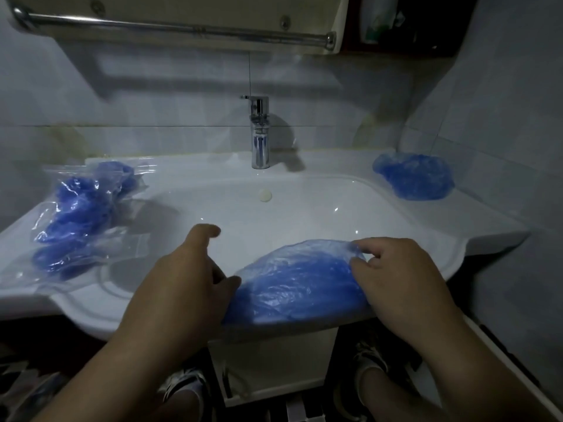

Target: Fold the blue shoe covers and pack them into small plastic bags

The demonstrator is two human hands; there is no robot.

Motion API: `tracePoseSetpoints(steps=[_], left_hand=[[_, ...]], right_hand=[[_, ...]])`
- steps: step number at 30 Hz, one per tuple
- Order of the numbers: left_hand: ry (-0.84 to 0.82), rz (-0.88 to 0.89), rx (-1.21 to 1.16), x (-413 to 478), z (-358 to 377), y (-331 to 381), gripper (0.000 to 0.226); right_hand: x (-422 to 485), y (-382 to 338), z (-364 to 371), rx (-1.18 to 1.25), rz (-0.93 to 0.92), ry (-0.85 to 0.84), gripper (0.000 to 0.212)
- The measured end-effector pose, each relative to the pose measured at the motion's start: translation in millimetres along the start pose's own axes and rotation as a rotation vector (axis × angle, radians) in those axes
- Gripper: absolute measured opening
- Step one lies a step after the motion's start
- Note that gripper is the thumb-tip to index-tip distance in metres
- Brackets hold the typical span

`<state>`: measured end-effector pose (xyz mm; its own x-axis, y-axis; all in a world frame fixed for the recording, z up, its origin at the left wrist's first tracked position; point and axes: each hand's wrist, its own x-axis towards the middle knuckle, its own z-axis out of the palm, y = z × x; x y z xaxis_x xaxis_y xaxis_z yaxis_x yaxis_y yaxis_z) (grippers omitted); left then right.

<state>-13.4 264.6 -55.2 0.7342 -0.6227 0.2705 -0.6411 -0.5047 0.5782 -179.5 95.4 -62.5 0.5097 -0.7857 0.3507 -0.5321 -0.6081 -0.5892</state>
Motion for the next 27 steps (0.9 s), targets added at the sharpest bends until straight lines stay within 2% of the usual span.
tracePoseSetpoints(steps=[2, 4, 6, 7, 10, 12, 15, 17, 18, 19, 21, 23, 24, 25, 26, 27], left_hand=[[0.135, 0.037, 0.026, 0.2, -1.6, 0.6, 0.070], [0.242, 0.233, -0.019, -6.1, 2.8, 8.7, 0.063], [0.161, 0.438, 0.055, -15.8, 16.1, 20.9, 0.054], [0.077, 0.491, 0.144, -19.9, 25.0, 24.9, 0.060], [-0.165, 0.462, 0.315, -26.1, 43.2, 27.6, 0.089], [-0.193, 0.458, 0.343, -25.9, 43.1, 26.1, 0.096], [-0.165, 0.534, 0.420, -28.2, 41.6, 27.7, 0.088], [-0.166, 0.551, 0.440, -26.9, 42.6, 29.1, 0.081], [-0.171, 0.541, 0.447, -26.4, 41.9, 30.0, 0.079], [-0.177, 0.535, 0.433, -24.9, 41.9, 29.7, 0.075], [-0.168, 0.531, 0.423, -23.9, 49.6, 24.6, 0.061], [-0.190, 0.499, 0.447, -23.5, 50.1, 24.4, 0.060], [-0.214, 0.488, 0.436, -23.4, 50.9, 23.5, 0.062], [-0.227, 0.489, 0.408, -23.7, 51.5, 21.9, 0.062], [-0.232, 0.489, 0.374, -24.1, 50.3, 22.6, 0.061], [-0.234, 0.489, 0.368, -24.7, 48.1, 23.9, 0.062]], right_hand=[[-0.7, -1.9, 0.5, -0.021, 0.014, -0.014, 0.028], [-1.3, -4.1, 0.3, -0.039, 0.004, -0.028, 0.028], [-1.6, -6.7, -0.6, -0.054, -0.003, -0.041, 0.027], [-1.4, -7.5, -0.9, -0.060, 0.000, -0.048, 0.027], [1.6, -9.5, -1.8, -0.075, 0.034, -0.069, 0.031], [2.7, -9.1, -3.3, -0.078, 0.061, -0.058, 0.031], [0.1, -12.2, -11.3, -0.151, 0.114, 0.070, 0.031], [-6.7, -20.5, -18.4, -0.196, -0.027, 0.265, 0.028], [-10.8, -28.7, -19.1, -0.169, -0.169, 0.287, 0.026], [-13.9, -37.7, -17.3, -0.146, -0.341, 0.219, 0.027], [-19.7, -51.5, -2.7, -0.091, -0.610, -0.118, 0.038], [-20.9, -54.3, 14.0, -0.096, -0.601, -0.410, 0.063], [-18.9, -50.5, 18.4, -0.114, -0.557, -0.455, 0.077], [-17.1, -46.6, 18.7, -0.152, -0.519, -0.465, 0.082], [-14.9, -42.4, 16.2, -0.214, -0.501, -0.466, 0.074], [-12.1, -36.5, 13.5, -0.310, -0.506, -0.477, 0.058]])
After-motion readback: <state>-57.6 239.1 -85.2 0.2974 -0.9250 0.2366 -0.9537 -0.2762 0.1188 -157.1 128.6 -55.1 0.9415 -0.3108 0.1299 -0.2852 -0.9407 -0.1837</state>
